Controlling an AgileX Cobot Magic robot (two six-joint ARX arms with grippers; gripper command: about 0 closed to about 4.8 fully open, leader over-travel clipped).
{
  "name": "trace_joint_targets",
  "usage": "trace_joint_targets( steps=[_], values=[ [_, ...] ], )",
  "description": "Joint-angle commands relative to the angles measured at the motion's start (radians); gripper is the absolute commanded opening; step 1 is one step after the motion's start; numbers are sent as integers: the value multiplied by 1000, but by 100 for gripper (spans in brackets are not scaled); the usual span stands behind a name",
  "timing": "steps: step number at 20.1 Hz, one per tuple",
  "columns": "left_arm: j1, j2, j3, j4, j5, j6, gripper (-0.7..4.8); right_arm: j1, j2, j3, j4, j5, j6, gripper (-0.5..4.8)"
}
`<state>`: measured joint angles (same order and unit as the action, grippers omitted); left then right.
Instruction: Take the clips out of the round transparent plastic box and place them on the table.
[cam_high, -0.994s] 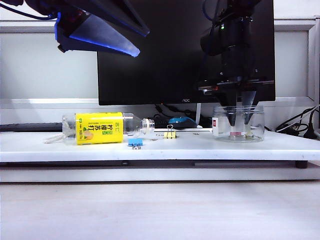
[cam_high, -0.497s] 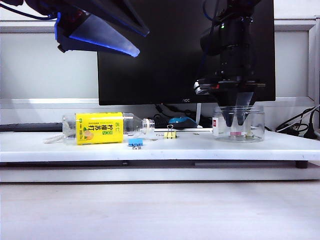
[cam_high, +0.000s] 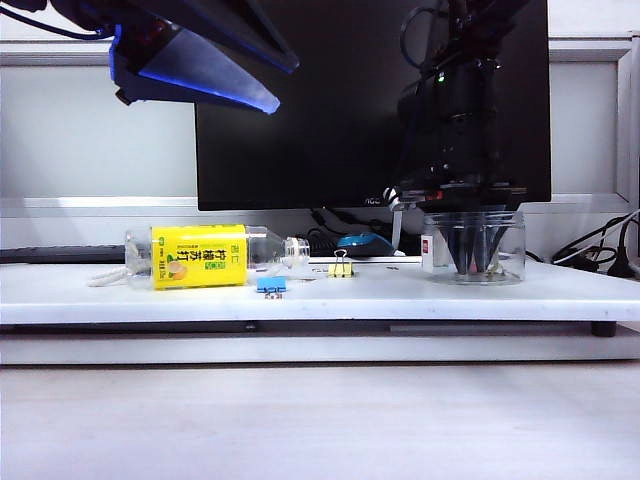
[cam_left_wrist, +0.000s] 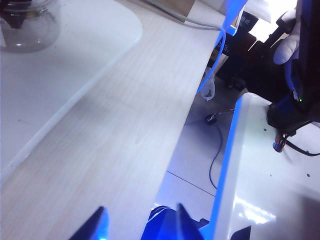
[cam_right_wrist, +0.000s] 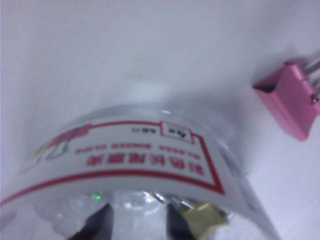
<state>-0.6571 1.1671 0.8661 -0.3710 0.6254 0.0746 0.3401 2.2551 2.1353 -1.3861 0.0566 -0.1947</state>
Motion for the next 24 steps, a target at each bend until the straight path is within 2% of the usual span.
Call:
trace_joint_targets(
  steps=[1, 2, 3, 6, 8, 10, 24],
  values=[
    [-1, -2, 0, 10, 6, 4, 184, 1, 17, 0, 21, 19, -13, 143],
    [-1, -2, 0, 11, 6, 5, 184, 1, 21, 0, 24, 19, -13, 139],
    [-1, -2, 0, 13, 6, 5, 184, 1, 26, 0, 24, 19, -16, 96],
    [-1, -2, 0, 13, 6, 8, 184, 1, 34, 0, 26, 11, -16, 43],
    [-1, -2, 0, 13, 6, 23, 184, 1, 34, 0, 27, 11, -15, 36],
    [-1, -2, 0, 13, 6, 23, 184, 2, 34, 0, 18, 12, -11, -1],
    [-1, -2, 0, 8, 7, 22, 184, 7, -46, 3, 4, 1, 11, -1]
  ],
)
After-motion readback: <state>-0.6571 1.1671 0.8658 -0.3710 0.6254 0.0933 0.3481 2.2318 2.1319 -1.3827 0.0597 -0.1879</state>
